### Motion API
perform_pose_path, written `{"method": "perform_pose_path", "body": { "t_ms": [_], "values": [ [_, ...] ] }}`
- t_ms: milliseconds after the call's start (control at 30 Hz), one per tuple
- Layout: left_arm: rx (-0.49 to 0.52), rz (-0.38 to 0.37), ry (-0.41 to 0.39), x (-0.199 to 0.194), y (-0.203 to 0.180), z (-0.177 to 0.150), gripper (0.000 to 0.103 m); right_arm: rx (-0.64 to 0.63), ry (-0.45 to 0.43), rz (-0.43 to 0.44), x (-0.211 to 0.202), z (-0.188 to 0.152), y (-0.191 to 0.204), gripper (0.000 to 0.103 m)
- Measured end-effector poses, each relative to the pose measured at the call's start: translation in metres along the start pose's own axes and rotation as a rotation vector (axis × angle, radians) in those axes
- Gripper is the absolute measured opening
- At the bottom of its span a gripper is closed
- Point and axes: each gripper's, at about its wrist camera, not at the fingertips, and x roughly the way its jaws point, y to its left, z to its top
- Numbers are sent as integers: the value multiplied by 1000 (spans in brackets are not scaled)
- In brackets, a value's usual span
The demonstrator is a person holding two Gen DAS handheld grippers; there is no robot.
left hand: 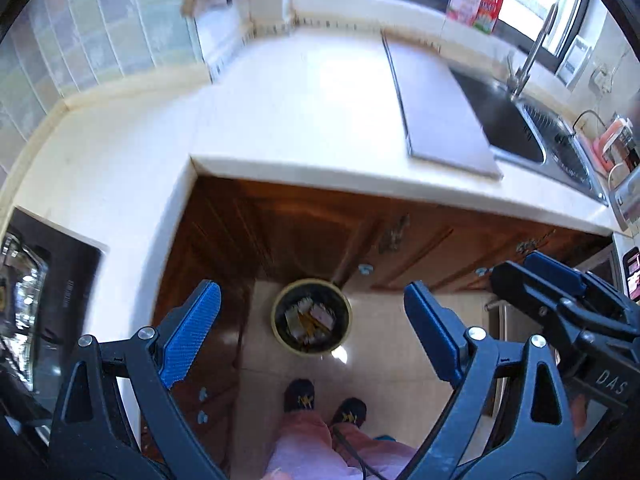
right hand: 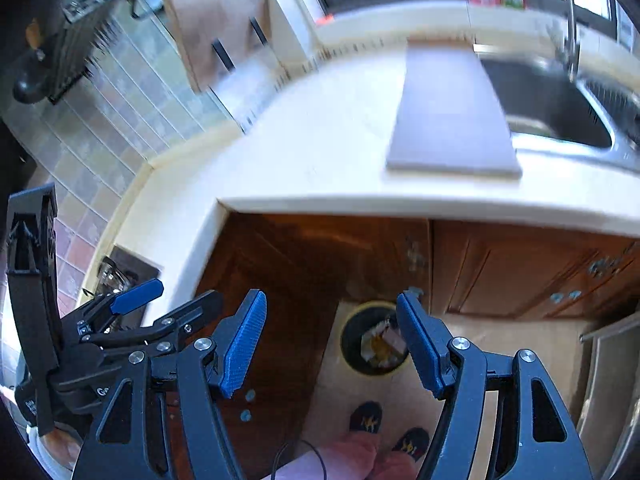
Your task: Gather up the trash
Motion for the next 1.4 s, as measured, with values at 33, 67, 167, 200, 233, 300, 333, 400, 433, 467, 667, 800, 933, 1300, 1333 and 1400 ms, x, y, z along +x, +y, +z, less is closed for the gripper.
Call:
{"method": "perform_pose_path", "body": {
  "t_ms": [33, 67, 167, 200, 233, 300, 333, 400, 433, 467, 667, 800, 933, 1300, 1333, 1400],
  "values": [
    [-2, 0, -11, -9, 0, 3, 92, -9, -16, -2, -10, 5, 3, 69],
    [-5, 0, -18, -17, 0, 5, 92, -19, -31, -4, -19, 9, 7, 69],
    [-12, 5, -42, -37, 1, 13, 92, -48, -85, -19, -42, 15, 26, 70],
    [-15, 12, -48, -43, 2, 15, 92, -57, -101, -24, -50, 17, 31, 71],
    [-16, 15, -53, -47, 3, 16, 92, -69, -121, -32, -58, 18, 36, 71],
    [-22, 17, -67, -57, 3, 19, 92, -83, -145, -46, -69, 19, 43, 72],
    [-22, 20, -77, -61, 5, 19, 92, -92, -160, -51, -75, 19, 47, 72],
    [-17, 37, -101, -68, 6, 20, 92, -104, -180, -61, -84, 20, 53, 72],
    [-15, 46, -110, -67, 7, 19, 92, -110, -190, -66, -89, 20, 56, 72],
    [-12, 55, -121, -69, 6, 19, 92, -117, -196, -68, -94, 21, 59, 72],
    [-14, 62, -147, -75, 7, 22, 92, -135, -203, -86, -92, 18, 72, 73],
    [-10, 57, -148, -73, 8, 25, 92, -124, -205, -96, -87, 18, 72, 73],
    [-4, 53, -154, -73, 8, 26, 91, -118, -209, -104, -86, 19, 72, 73],
    [-6, 46, -152, -72, 8, 27, 91, -109, -220, -133, -84, 21, 75, 73],
    [-4, 46, -153, -71, 8, 28, 91, -106, -220, -136, -84, 21, 75, 73],
    [-1, 44, -155, -70, 9, 29, 91, -105, -221, -141, -83, 21, 75, 73]
  ]
}}
